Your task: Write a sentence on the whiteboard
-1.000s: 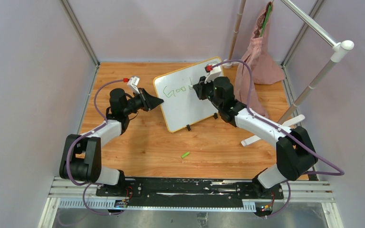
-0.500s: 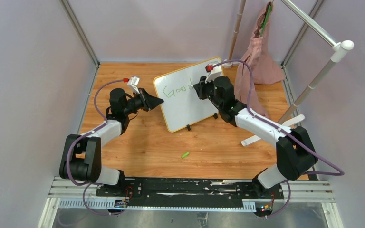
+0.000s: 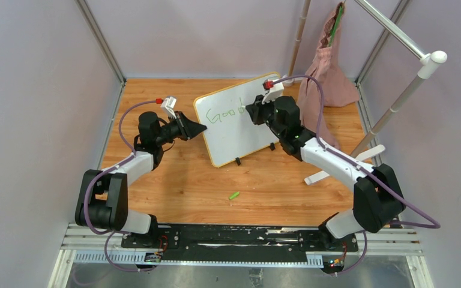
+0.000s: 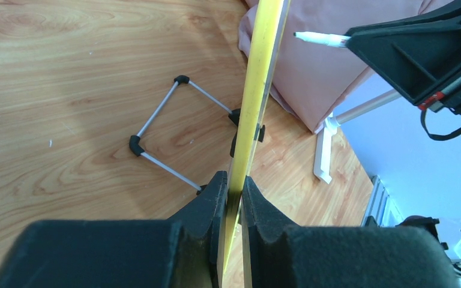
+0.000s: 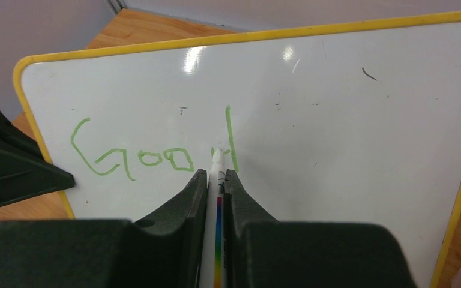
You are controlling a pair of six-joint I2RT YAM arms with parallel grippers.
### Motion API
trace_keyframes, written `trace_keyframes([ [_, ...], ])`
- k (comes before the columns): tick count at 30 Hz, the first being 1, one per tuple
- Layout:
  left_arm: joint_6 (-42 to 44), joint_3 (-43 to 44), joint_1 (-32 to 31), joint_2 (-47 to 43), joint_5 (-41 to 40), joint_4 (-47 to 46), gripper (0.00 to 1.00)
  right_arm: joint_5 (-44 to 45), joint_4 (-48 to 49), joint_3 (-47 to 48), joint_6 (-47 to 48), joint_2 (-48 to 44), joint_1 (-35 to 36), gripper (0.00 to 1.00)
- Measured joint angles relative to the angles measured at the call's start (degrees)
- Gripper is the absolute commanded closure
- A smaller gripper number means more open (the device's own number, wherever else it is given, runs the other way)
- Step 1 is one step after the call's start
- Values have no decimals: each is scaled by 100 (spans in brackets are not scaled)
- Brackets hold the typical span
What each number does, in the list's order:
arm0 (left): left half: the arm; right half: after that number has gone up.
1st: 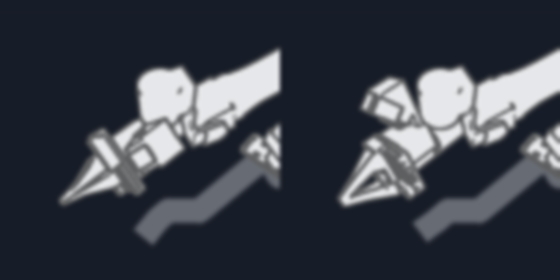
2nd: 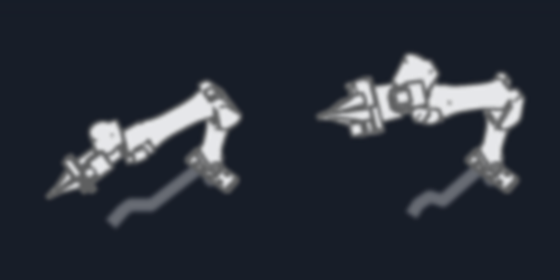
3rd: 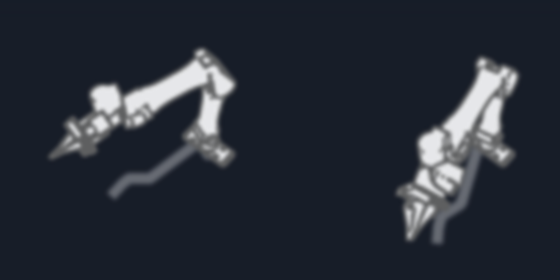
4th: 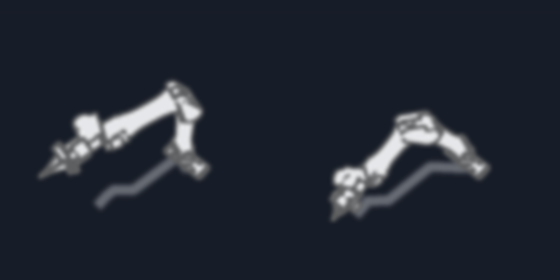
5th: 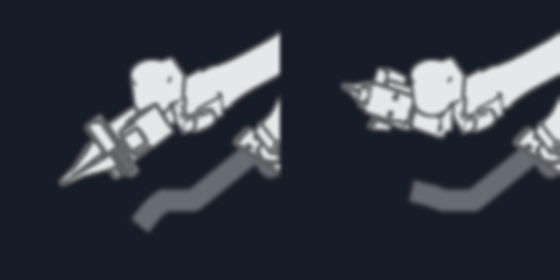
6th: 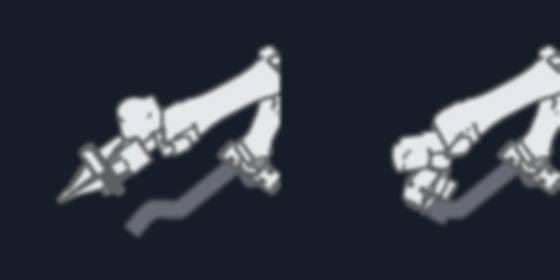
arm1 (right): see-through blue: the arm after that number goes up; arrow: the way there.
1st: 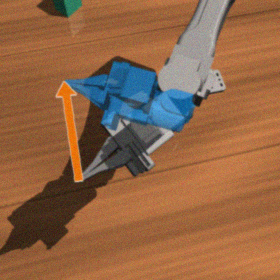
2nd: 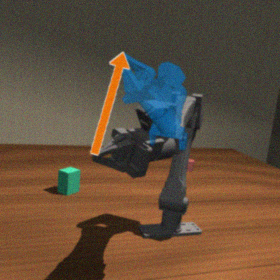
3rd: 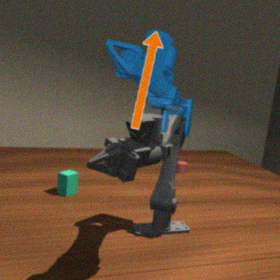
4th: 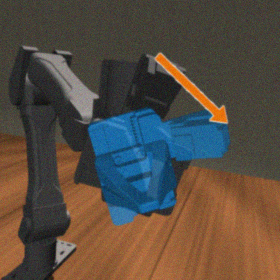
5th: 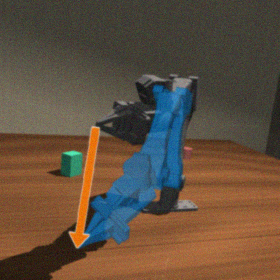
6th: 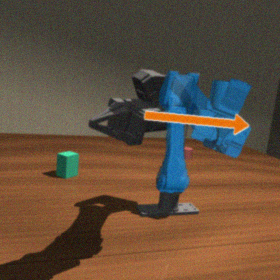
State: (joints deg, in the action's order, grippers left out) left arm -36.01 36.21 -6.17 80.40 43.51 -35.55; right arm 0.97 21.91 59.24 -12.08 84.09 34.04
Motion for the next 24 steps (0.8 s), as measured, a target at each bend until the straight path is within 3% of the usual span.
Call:
trace_keyframes([
  [17, 791, 249, 2, 186, 177, 313, 100, -339, -208, -898, -116, -1985, 2, 100],
  [24, 1300, 282, 9, 188, 177, 562, 100, -243, -175, -1467, 79, -2240, 2, 100],
])
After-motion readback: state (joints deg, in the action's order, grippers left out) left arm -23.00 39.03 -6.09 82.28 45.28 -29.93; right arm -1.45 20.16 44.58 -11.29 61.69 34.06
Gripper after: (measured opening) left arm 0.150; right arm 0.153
